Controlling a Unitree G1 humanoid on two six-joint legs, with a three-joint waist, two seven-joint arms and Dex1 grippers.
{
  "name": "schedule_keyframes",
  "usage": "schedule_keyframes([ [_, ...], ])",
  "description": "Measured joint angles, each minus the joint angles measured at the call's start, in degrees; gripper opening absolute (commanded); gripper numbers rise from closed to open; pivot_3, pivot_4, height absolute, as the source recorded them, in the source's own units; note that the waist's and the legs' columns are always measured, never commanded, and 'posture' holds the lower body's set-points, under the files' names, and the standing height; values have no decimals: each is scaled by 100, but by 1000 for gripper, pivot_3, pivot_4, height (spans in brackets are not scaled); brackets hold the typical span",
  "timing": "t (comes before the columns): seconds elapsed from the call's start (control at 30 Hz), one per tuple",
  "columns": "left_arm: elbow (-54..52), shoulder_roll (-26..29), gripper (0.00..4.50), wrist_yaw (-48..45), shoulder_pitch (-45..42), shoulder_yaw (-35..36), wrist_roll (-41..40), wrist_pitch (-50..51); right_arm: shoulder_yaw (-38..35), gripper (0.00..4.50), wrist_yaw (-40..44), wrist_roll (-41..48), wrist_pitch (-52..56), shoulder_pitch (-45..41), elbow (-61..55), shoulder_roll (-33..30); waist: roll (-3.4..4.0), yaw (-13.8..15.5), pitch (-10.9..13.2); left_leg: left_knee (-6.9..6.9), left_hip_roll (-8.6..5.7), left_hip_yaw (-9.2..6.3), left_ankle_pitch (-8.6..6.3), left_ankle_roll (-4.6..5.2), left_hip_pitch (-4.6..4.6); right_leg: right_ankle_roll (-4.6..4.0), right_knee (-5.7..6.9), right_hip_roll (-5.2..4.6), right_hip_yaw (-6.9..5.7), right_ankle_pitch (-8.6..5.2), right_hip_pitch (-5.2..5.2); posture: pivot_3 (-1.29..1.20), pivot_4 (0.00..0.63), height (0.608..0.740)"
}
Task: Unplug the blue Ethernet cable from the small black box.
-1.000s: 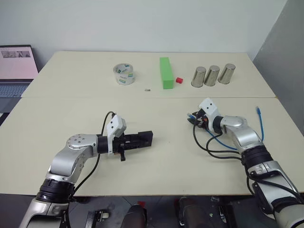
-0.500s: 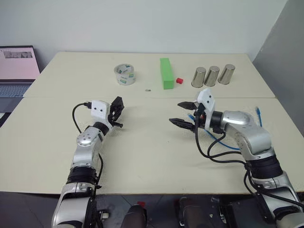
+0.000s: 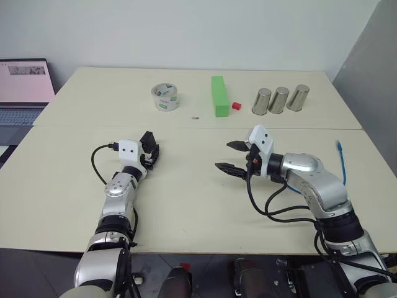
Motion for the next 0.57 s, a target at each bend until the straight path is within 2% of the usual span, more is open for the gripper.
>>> schedule_keyframes([
  [0.17,-1810,268,3828,-189,1035,-27,-222,1232,-55,4101,-95,21,150,273,-246,-85,0,-96,-2,-9,6,1,0,0,3,0,-1,0,5,0,0,0,150,740],
  [0.23,-2837,693,3828,-530,1682,-97,-385,2044,-291,4101,-139,63,261,508,-339,-271,0,-117,-1,-14,8,1,0,0,4,-2,-2,1,5,-2,0,0,150,740],
  [0.33,-3743,1201,3828,-895,2246,-53,-609,2788,-655,4101,-157,159,368,761,-342,-524,0,-103,-1,-13,7,-2,0,0,3,-3,-2,2,0,-4,0,0,150,740],
  [0.4,-4255,1596,3828,-1222,2426,108,-879,3347,-925,4101,-125,245,402,892,-341,-747,-1,-83,1,-10,9,-3,0,0,3,22,-4,8,-1,-21,1,0,150,740],
  [0.57,-4648,2222,3828,-1769,2254,355,-1277,3943,-1324,4101,-2,376,442,999,-333,-1190,-2,-66,1,-9,6,7,8,14,23,21,-3,10,5,-18,16,0,150,740],
])
